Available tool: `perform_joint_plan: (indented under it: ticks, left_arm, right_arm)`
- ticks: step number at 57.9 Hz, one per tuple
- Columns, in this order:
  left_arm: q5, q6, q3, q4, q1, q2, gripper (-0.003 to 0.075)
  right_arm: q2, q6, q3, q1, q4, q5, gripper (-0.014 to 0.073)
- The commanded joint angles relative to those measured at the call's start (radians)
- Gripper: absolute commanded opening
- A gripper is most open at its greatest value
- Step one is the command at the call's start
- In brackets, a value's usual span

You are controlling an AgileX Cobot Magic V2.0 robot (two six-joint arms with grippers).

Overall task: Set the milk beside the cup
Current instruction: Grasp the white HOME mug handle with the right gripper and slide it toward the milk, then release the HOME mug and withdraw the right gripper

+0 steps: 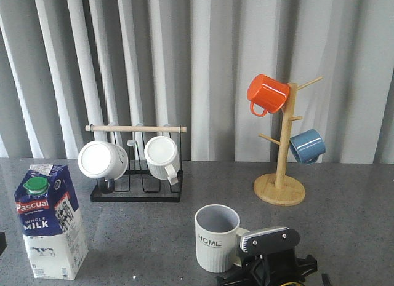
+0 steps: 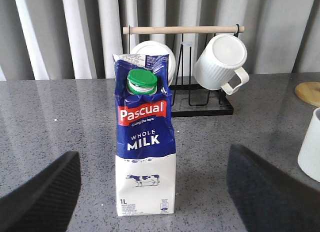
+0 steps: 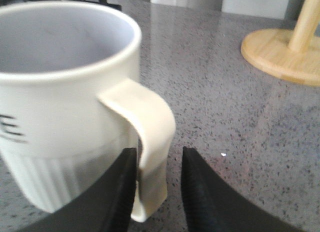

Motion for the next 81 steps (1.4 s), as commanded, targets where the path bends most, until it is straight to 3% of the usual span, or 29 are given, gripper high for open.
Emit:
perform_joint_plan:
  ticks: [1,11,22,26,40,47,51,54,66,81]
  left_arm:
    - [-0.076,-0.009,-0.038,-0.008,-0.005,0.002,0.0565]
    - [-0.076,-0.009,-0.038,-0.008,-0.005,0.002,0.0565]
    - [-0.076,-0.009,-0.038,-0.008,-0.005,0.002,0.0565]
    - [-0.076,-0.009,-0.038,-0.008,-0.005,0.002,0.0565]
    - [-0.076,-0.009,-0.038,-0.008,-0.005,0.002,0.0565]
    - [-0.076,-0.009,-0.038,-0.008,-0.005,0.002,0.0565]
    - [-0.076,-0.009,-0.038,-0.008,-0.005,0.002,0.0565]
    - [-0.076,-0.009,-0.038,-0.008,-0.005,0.002,0.0565]
    - [-0.076,-0.009,-0.038,-0.008,-0.005,0.002,0.0565]
    - [-0.076,-0.009,-0.038,-0.008,-0.005,0.002,0.0565]
  right_arm:
    - [-0.117,0.007,0.011,0.001,-0.079,-0.072,0.0275]
    - [-0.254,-0.026,0.036,-0.005,-0.104,-0.022,0.0276]
    - [-0.437,-0.078,0.036,-0.097,-0.200,0.155,0.0276]
    - [-0.505,-0.036,0.036,-0.156,-0.305,0.220,0.0276]
    - [-0.704,0.356,0.036,-0.399,-0.635,0.425,0.0262]
    - [-0.789,0.396,0.036,-0.472,-0.704,0.512,0.0179]
    - [-0.834,0.384,0.036,-0.490,-0.704,0.558,0.0073]
    - [-0.868,0.382,0.041,-0.499,-0.703,0.564,-0.0019]
    - [-0.931,0.380,0.144,-0.518,-0.651,0.376,-0.0011]
    - [-0.931,0.382,0.230,-0.516,-0.644,0.382,-0.0011]
